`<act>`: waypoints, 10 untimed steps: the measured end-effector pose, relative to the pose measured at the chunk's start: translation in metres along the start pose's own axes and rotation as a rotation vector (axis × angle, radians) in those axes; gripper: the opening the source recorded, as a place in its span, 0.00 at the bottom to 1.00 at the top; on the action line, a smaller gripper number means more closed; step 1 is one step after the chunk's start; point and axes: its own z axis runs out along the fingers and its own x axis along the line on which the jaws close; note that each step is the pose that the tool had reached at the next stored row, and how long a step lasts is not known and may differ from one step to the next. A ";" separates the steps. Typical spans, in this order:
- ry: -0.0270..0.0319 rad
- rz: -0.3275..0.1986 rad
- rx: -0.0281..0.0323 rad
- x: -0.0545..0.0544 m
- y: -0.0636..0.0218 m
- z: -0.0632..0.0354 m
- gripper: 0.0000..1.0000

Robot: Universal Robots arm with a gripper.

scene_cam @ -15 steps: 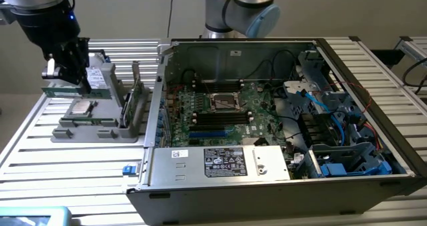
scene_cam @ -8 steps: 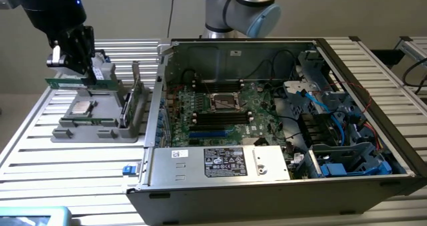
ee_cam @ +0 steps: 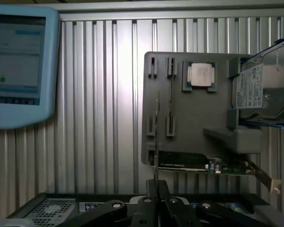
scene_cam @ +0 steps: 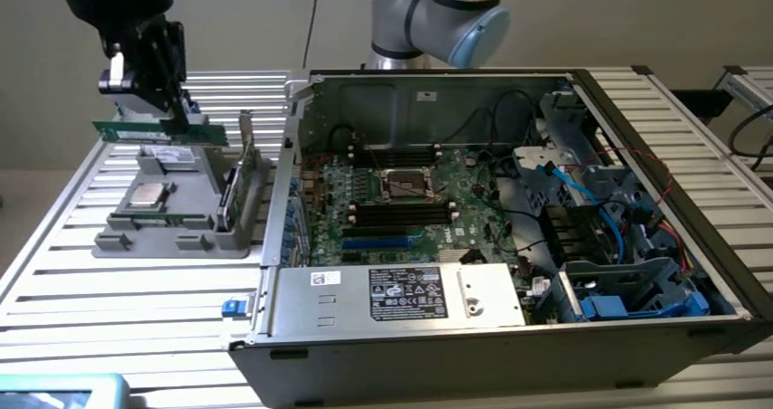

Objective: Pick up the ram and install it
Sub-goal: 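Pick up the ram and move it above insertion slot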

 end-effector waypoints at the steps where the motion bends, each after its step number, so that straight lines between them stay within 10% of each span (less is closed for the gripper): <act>1: -0.0005 0.000 0.0000 0.000 -0.0031 -0.0031 0.13; 10: -0.0033 0.000 0.0000 0.000 -0.0372 -0.0292 0.13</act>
